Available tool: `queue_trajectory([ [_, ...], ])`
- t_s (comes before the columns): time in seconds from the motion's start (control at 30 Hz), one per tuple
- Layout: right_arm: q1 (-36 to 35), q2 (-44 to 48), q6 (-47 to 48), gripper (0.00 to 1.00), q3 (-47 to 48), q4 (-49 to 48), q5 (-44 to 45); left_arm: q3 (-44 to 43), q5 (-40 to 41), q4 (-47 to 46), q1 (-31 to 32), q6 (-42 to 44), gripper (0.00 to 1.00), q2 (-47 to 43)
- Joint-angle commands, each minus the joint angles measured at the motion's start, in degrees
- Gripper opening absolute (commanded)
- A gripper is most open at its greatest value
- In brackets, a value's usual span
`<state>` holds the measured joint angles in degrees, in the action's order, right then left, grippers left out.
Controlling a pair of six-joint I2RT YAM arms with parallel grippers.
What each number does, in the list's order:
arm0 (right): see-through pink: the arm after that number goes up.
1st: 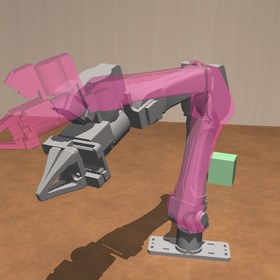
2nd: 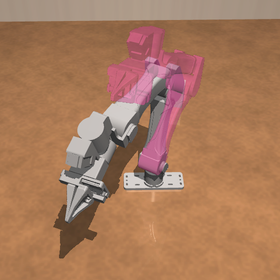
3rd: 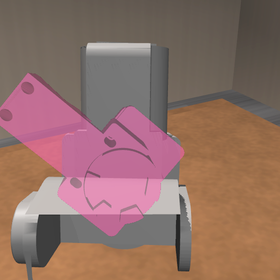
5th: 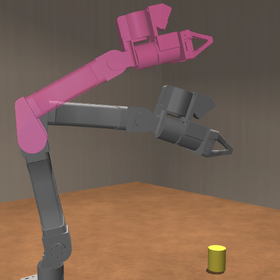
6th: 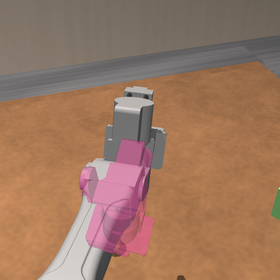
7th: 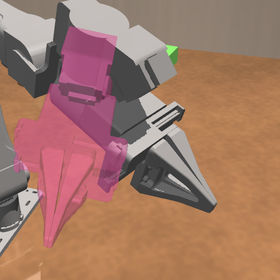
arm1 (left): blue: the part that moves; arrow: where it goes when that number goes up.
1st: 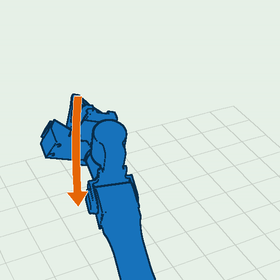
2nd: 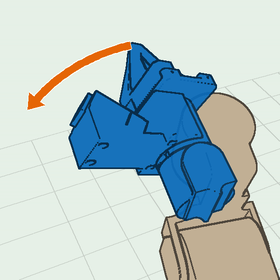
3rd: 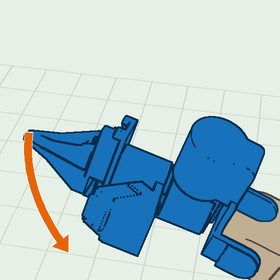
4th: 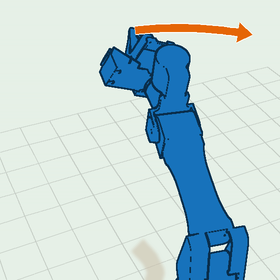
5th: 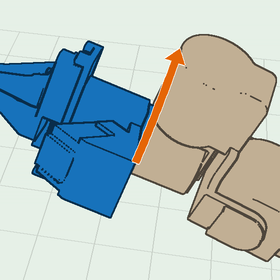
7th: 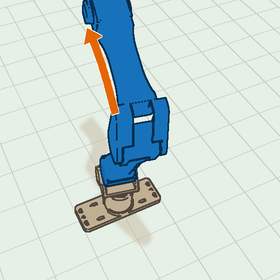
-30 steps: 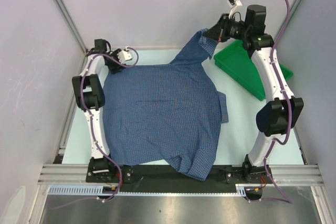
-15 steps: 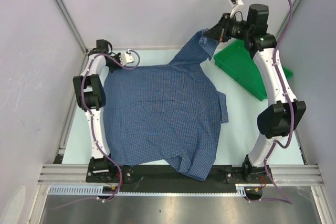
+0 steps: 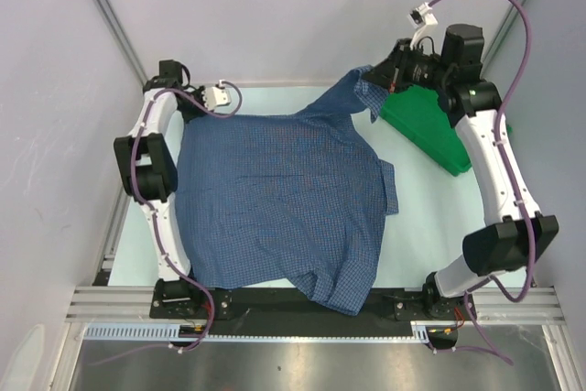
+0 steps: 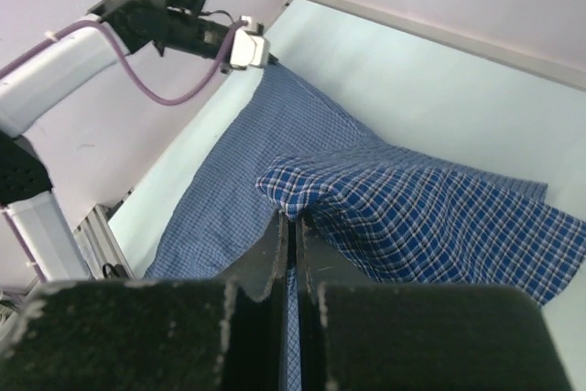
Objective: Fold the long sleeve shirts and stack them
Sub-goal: Fold the shirt
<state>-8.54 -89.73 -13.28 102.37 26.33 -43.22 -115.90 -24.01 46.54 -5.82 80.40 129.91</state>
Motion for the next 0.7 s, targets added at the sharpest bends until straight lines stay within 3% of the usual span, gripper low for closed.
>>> queue_trajectory([
  [0.0,-0.17,7.1,1.24,0.0,-3.92,0.83,3.14,4.25,3.35,4.51,1.16,-2.7,0.0,-8.43],
  [0.3,-0.34,15.9,-0.17,0.0,-11.75,3.29,6.57,22.09,6.78,6.98,1.69,-6.65,0.0,-22.04],
  [0.67,-0.69,34.16,-5.62,0.0,-27.91,5.66,9.03,37.49,7.75,6.1,2.66,-12.1,0.0,-31.11],
])
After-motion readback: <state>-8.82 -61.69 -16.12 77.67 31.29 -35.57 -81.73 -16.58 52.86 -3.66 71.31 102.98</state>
